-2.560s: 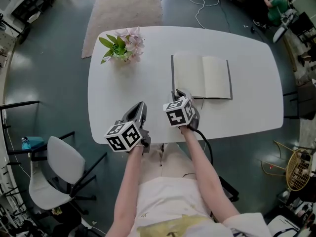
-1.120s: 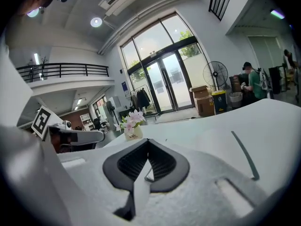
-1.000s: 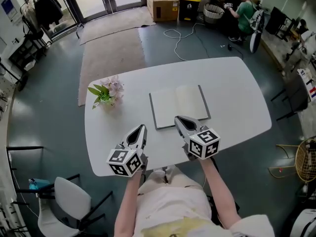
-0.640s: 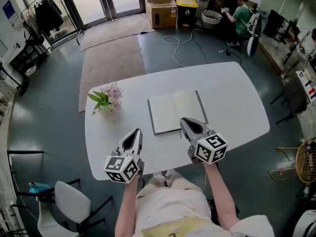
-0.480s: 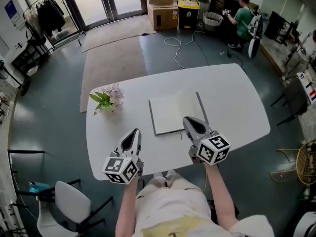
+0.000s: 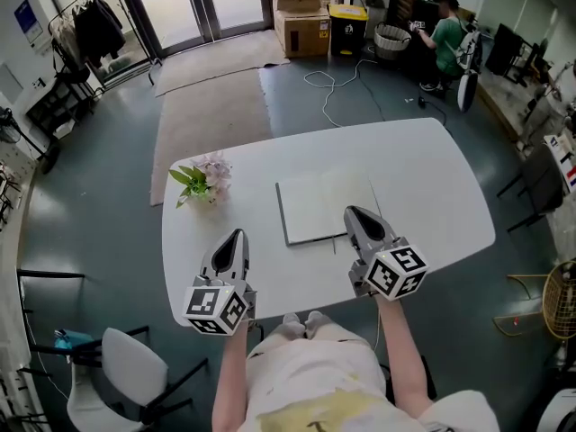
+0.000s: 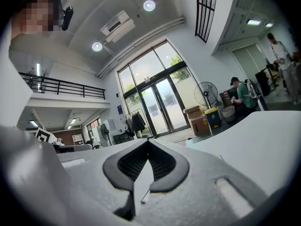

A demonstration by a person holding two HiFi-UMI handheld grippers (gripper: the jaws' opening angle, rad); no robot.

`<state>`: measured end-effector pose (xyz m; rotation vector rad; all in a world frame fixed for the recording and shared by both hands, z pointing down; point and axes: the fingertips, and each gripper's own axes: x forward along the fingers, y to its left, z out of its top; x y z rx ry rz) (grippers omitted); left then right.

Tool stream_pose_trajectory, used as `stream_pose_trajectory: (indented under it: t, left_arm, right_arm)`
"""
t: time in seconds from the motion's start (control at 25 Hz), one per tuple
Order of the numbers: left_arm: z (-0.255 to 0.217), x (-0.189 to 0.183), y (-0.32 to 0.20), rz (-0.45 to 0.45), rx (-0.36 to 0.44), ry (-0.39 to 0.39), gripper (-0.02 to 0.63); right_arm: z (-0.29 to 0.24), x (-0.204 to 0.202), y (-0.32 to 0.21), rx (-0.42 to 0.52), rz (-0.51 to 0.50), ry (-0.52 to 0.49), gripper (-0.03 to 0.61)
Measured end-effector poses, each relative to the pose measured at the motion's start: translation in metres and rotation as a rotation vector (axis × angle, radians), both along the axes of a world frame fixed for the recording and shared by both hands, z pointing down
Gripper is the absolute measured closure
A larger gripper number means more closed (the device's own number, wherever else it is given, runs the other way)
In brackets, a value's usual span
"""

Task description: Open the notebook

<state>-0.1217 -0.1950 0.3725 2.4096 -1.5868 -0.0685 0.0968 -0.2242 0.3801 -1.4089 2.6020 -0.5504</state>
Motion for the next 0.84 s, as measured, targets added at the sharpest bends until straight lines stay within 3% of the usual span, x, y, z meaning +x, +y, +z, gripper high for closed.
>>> stream_pose_trajectory:
  t: [0.84]
  left_arm:
    - [0.005, -0.011, 0.003, -0.001, -0.016, -0.019, 0.615]
  right_arm:
    - [-0.006, 0.016, 0.006, 0.035, 0.129, 0.087, 0.572]
